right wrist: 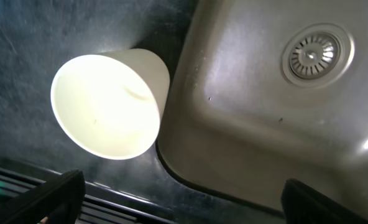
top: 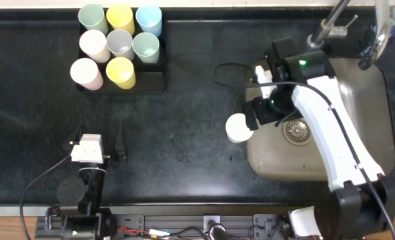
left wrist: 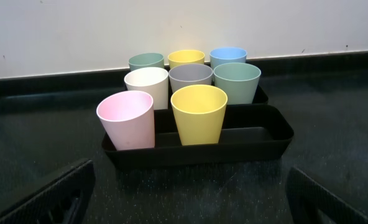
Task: Store Cups
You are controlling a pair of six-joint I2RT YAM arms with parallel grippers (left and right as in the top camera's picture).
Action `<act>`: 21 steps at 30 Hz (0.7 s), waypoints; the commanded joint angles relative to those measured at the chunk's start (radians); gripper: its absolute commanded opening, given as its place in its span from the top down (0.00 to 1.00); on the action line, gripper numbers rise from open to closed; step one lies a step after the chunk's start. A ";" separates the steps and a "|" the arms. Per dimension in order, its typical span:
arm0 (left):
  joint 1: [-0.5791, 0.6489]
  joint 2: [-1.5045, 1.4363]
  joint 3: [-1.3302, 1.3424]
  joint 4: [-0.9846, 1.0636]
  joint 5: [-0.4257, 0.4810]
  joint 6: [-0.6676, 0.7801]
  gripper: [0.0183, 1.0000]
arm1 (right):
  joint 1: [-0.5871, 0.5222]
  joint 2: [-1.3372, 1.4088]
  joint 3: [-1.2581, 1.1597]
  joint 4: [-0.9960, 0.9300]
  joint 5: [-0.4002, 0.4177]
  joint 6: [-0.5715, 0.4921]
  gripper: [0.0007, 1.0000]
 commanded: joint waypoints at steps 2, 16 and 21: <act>0.004 -0.009 0.000 -0.007 -0.002 0.019 0.00 | 0.009 0.070 0.005 0.012 -0.003 -0.129 0.00; 0.004 -0.009 0.000 -0.007 -0.002 0.019 0.00 | 0.010 0.198 0.004 0.078 0.015 -0.180 0.00; 0.004 -0.009 0.000 -0.007 -0.002 0.019 0.00 | 0.010 0.202 0.004 0.119 0.015 -0.181 0.01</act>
